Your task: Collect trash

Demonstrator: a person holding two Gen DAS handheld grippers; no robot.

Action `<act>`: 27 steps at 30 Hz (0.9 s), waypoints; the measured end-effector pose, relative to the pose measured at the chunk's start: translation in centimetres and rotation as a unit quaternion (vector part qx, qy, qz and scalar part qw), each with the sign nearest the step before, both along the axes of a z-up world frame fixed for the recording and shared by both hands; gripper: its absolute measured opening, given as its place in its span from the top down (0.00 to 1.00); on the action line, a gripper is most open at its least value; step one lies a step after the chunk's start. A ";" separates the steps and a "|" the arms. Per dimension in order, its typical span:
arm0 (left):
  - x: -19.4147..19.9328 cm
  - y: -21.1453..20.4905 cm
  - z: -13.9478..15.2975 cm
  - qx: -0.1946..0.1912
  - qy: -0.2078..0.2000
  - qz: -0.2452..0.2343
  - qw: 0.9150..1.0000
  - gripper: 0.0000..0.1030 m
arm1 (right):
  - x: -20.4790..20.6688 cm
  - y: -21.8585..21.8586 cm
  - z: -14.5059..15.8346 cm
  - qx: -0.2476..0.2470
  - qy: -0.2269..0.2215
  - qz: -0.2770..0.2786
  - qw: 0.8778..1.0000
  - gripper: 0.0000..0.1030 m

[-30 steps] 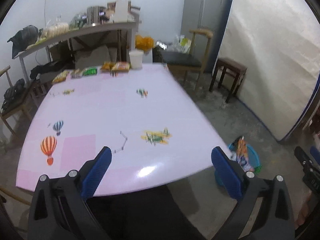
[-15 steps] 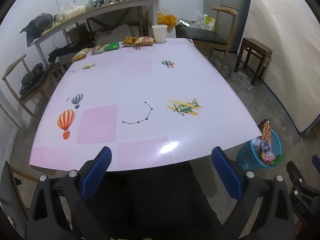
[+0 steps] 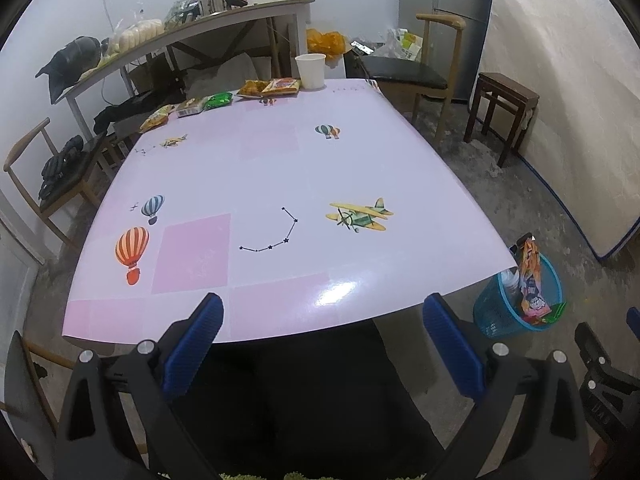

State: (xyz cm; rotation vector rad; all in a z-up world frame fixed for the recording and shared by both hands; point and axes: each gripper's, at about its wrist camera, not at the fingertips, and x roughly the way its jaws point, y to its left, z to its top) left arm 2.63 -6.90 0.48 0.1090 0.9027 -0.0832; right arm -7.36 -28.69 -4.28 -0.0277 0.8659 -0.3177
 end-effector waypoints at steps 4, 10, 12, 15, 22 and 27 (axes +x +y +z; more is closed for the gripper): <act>-0.3 -0.2 0.3 0.000 -0.006 -0.002 1.000 0.05 | -0.1 0.4 0.0 -0.001 0.001 0.010 1.000 0.08; -0.6 -0.6 0.4 0.003 -0.010 -0.010 1.000 0.05 | -0.3 0.5 0.5 -0.011 -0.001 0.014 1.000 0.08; -0.7 -0.7 0.6 0.003 -0.013 -0.011 1.000 0.05 | -0.4 0.5 0.7 -0.011 -0.003 0.013 1.000 0.08; -0.8 -0.7 0.7 0.003 -0.015 -0.011 1.000 0.05 | -0.4 0.4 0.8 -0.013 -0.003 0.011 1.000 0.08; -0.9 -0.5 0.7 0.003 -0.016 -0.004 1.000 0.05 | -0.4 0.3 1.2 -0.013 -0.012 0.007 1.000 0.08; -0.9 -0.4 0.8 0.001 -0.017 0.000 1.000 0.05 | -0.4 0.3 1.4 -0.012 -0.013 0.006 1.000 0.08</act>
